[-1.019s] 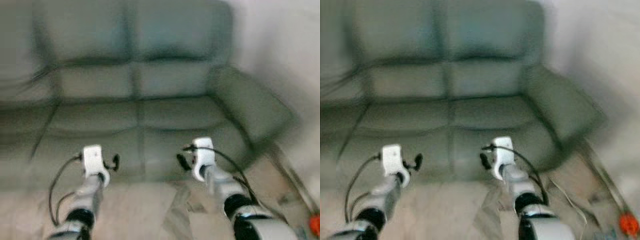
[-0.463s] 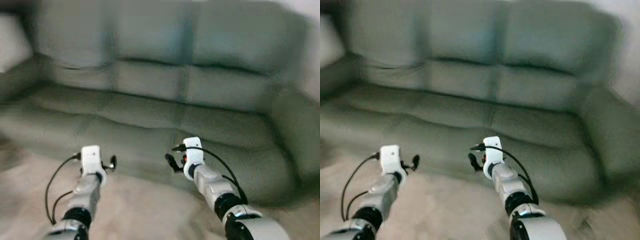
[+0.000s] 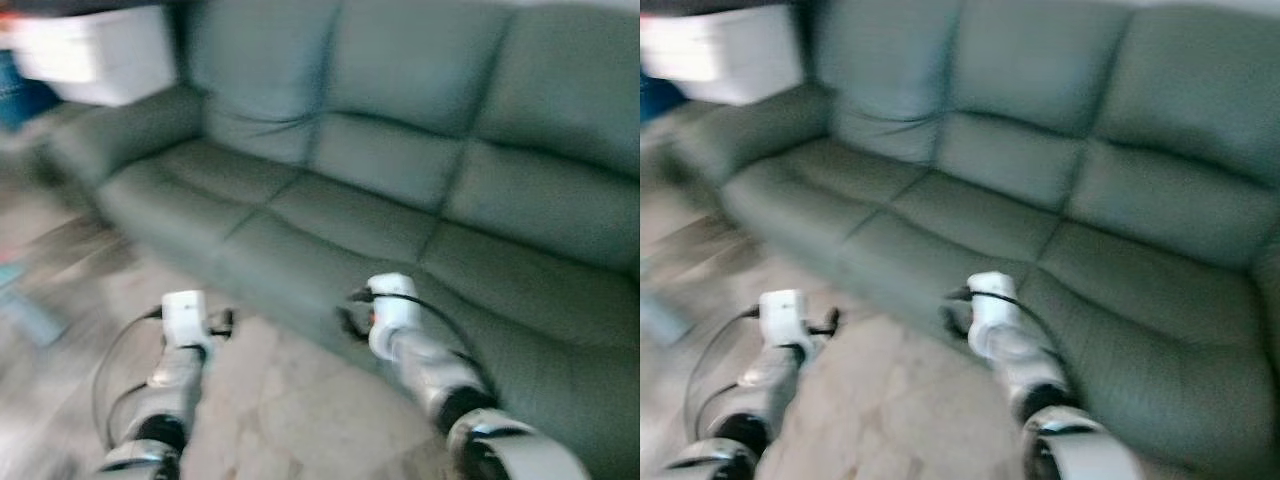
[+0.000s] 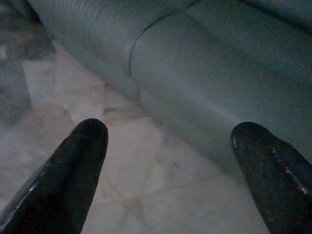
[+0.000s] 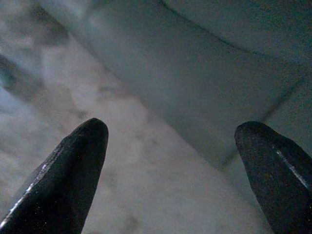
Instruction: Move the pillow to the sofa
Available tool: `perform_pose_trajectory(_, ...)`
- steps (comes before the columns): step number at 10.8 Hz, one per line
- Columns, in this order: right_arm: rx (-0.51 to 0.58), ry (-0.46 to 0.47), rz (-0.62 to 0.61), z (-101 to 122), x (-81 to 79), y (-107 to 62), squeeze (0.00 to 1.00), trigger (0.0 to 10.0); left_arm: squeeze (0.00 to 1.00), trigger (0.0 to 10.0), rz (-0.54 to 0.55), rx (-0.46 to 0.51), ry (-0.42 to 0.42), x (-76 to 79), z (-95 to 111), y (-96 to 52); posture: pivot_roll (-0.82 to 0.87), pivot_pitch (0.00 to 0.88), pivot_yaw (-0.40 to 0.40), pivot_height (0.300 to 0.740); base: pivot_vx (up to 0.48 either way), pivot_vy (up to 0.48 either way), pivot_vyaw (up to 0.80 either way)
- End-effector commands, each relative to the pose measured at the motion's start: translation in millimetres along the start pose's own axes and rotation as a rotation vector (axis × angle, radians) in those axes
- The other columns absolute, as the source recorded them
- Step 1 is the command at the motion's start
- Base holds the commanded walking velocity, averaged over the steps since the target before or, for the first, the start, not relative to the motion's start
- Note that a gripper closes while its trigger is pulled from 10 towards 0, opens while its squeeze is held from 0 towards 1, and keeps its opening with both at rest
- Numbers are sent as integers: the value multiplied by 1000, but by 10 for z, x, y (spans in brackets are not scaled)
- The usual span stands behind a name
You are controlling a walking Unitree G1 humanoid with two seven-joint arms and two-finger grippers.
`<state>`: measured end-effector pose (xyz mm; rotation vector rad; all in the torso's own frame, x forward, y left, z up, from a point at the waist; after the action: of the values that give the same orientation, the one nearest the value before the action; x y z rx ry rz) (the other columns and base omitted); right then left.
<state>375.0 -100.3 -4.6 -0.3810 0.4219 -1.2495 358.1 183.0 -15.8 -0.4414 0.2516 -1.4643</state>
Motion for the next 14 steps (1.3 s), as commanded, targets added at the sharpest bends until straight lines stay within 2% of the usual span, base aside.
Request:
perform_pose_trajectory(1,12,6,29,59,-127,30,0,10000,0,10000,29,4,-2,-126,26,-4,-86,0,-54,740,0,0,800)
perform_pose_trajectory(2,14,8,27,67,-122,31,0,10000,0,10000,38,42,-31,-161,89,-8,-89,0,-50,740,0,0,800)
perform_pose_trajectory(3,15,8,28,73,-123,32,0,10000,0,10000,34,68,0,-175,138,-12,-90,0,-48,740,0,0,800)
perform_pose_trajectory(6,27,4,26,101,-135,36,0,10000,0,10000,34,77,9,-186,145,-16,-94,0,-42,740,0,0,800)
perform_pose_trajectory(10,45,2,56,136,-182,38,0,10000,0,10000,47,121,-23,-256,213,-32,-92,0,-42,740,0,0,752)
perform_pose_trajectory(14,71,3,86,182,-220,36,0,10000,0,10000,60,119,-53,-287,190,-39,-96,0,-43,740,0,0,0)
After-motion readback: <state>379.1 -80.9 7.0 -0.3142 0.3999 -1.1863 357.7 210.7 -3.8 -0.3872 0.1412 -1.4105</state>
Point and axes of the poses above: a point about 5 cm out from each wrist's last joint towards the gripper, its own y axis pointing out of the wrist towards the gripper, its own z axis along the axis of the wrist's last joint, x = y × z, the point moved 6 cm from there along y, pointing out of the wrist towards the gripper, and after that the axes turned 1 degree about y, right-handed, at the moved point
